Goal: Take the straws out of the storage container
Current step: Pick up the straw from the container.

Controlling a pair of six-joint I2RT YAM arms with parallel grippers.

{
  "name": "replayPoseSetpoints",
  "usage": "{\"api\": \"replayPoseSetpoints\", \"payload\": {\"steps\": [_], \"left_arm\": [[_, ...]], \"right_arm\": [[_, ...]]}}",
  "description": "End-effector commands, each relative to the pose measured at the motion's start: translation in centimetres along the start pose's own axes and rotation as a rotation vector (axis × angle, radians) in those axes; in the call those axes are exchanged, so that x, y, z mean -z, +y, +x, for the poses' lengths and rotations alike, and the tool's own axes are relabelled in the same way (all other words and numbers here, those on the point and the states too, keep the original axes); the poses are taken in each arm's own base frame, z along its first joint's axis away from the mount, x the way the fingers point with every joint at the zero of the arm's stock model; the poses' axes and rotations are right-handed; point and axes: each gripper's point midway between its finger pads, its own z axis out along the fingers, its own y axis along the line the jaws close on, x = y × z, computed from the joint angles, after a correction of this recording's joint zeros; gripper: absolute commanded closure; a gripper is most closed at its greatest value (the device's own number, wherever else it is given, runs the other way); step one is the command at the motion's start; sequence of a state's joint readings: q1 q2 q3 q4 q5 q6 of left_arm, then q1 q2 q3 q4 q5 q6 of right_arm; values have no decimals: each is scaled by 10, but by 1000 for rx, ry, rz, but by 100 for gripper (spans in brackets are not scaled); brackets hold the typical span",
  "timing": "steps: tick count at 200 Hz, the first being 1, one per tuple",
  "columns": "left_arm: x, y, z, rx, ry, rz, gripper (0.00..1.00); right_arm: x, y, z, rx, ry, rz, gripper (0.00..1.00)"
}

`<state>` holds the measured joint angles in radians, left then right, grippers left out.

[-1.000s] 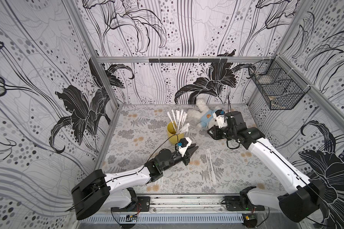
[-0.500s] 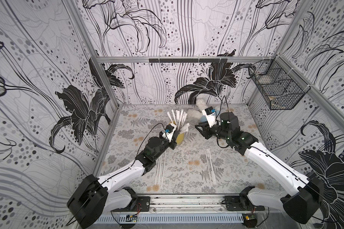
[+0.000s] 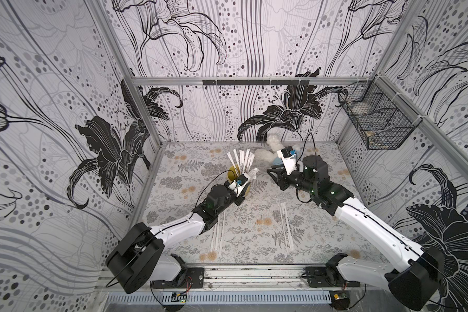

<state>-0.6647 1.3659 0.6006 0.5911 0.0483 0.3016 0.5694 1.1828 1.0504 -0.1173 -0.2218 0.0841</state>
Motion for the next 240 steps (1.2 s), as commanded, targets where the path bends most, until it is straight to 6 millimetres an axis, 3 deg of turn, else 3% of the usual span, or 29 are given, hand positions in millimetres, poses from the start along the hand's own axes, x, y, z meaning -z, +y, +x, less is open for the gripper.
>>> {"api": "replayPoseSetpoints", "payload": {"steps": [1, 111, 170, 186, 202, 240], "left_arm": [[-6, 12, -25, -42, -75, -42, 74], [-14, 17, -21, -114, -48, -70, 78], [-13, 19, -23, -131, -47, -88, 85], [-13, 18, -22, -142, -44, -84, 84], [-14, 19, -22, -150, -39, -92, 75], [-17, 19, -19, -166, -23, -96, 75]], "right_arm": [[-4, 4, -6, 32, -22, -23, 66], [-7, -1, -4, 45, -22, -2, 67], [-5, -2, -4, 52, -31, 11, 69], [-5, -2, -4, 52, -33, 11, 69], [-5, -2, -2, 51, -28, 10, 69], [-2, -3, -4, 56, -35, 16, 70]]}}
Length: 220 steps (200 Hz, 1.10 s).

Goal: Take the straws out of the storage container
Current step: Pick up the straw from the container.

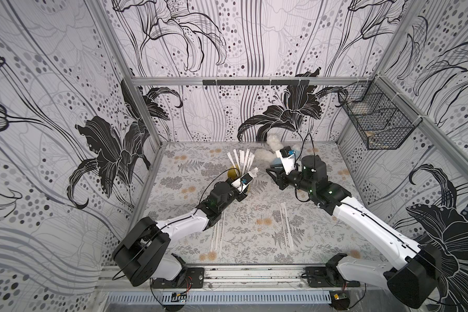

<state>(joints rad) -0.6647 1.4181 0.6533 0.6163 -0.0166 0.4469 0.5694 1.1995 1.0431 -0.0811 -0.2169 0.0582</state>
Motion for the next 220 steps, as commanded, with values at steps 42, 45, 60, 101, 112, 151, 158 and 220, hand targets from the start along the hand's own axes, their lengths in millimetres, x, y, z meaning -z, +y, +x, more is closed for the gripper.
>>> {"api": "replayPoseSetpoints", "payload": {"steps": [42, 45, 60, 101, 112, 151, 158, 220], "left_arm": [[-9, -2, -9, -34, -4, 7, 74], [-9, -3, -8, -36, -4, 11, 74], [-9, -6, -10, -38, -8, 17, 74], [-10, -3, -10, -47, -2, -2, 82], [-10, -2, -11, -49, -8, -6, 84], [-8, 3, -15, -57, -12, -25, 90], [-7, 2, -16, -59, -15, -24, 91], [-2, 7, -25, -59, -34, -44, 100]], "right_arm": [[3, -1, -2, 28, -21, 17, 70], [3, -2, -2, 26, -19, 18, 70], [2, -2, -1, 27, -16, 17, 70], [4, -2, -3, 34, -22, 23, 71], [5, -3, -2, 36, -21, 27, 71], [5, -3, -2, 38, -21, 29, 71], [5, -3, -2, 37, -22, 28, 71], [7, -3, -4, 42, -30, 32, 71]]}}
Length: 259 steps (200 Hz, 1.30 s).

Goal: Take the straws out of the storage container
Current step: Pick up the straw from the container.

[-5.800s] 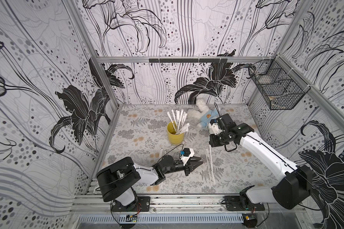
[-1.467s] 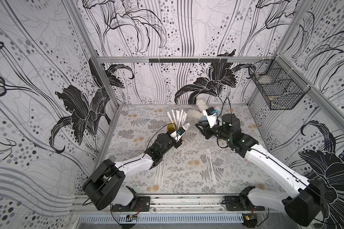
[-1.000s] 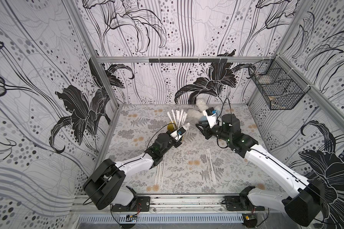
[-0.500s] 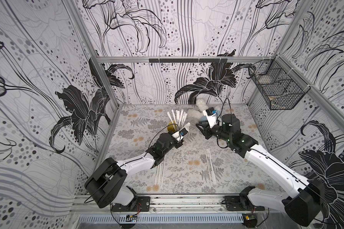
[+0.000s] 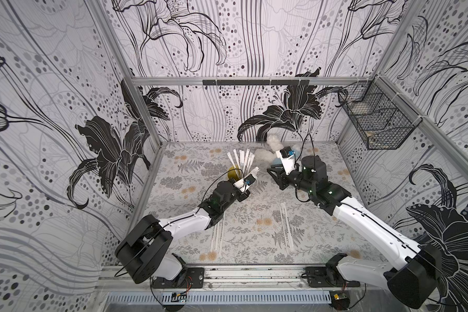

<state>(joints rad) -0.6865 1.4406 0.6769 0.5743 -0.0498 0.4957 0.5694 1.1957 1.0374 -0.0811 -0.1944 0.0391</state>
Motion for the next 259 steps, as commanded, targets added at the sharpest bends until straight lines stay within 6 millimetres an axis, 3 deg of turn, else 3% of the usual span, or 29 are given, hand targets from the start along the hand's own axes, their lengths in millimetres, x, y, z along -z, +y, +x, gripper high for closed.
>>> {"api": "replayPoseSetpoints", "payload": {"steps": [1, 59, 71, 82, 97, 119, 153, 213, 259], "left_arm": [[5, 16, -30, -1, -75, -53, 100], [15, 17, -38, 3, -94, -42, 100], [14, 15, -36, -7, -77, -33, 78], [12, 9, -32, -36, -61, -10, 67], [11, 5, -29, -58, -54, 1, 60], [7, 0, -26, -76, -47, 14, 59], [-2, 3, -21, -79, -39, -21, 63], [-3, 5, -29, -74, -68, -42, 91], [8, 10, -35, -69, -75, -53, 94]], "right_arm": [[7, 1, -5, 23, -31, 9, 71], [11, 0, -7, 25, -43, 15, 71], [12, 0, -8, 26, -48, 15, 72], [13, 1, -8, 24, -48, 13, 71], [13, 1, -7, 23, -48, 11, 71], [13, 1, -6, 18, -45, 11, 72], [13, 1, -6, 21, -45, 12, 72], [12, -1, -4, 23, -37, 25, 72], [13, -2, -5, 27, -42, 29, 71]]}}
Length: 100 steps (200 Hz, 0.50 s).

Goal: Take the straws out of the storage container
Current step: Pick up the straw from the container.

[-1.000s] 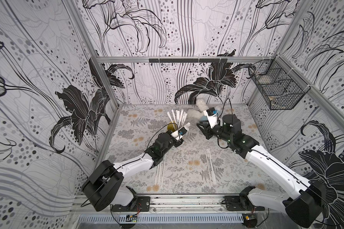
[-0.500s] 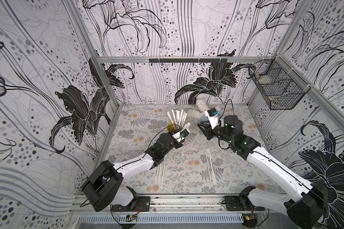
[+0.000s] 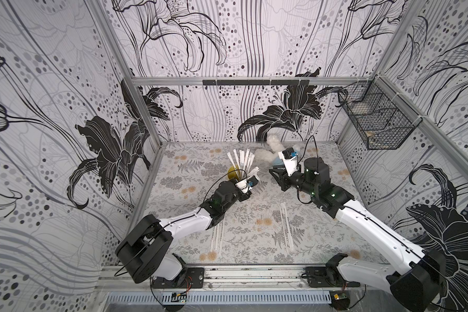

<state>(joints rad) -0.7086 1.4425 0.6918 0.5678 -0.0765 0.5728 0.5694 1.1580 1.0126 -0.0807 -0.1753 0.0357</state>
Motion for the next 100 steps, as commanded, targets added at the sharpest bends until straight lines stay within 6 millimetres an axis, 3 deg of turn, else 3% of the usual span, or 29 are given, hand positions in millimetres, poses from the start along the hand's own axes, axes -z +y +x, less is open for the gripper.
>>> {"api": "replayPoseSetpoints", "payload": {"steps": [1, 58, 100], "left_arm": [[8, 15, -27, 11, -69, -48, 94], [21, 26, -46, 72, -73, -43, 95], [43, 40, -85, 159, -130, -26, 96]], "right_arm": [[4, 0, -5, 21, -27, 11, 71], [8, 3, -11, 15, -43, -4, 71], [11, 13, -20, 4, -61, -60, 68]]}}
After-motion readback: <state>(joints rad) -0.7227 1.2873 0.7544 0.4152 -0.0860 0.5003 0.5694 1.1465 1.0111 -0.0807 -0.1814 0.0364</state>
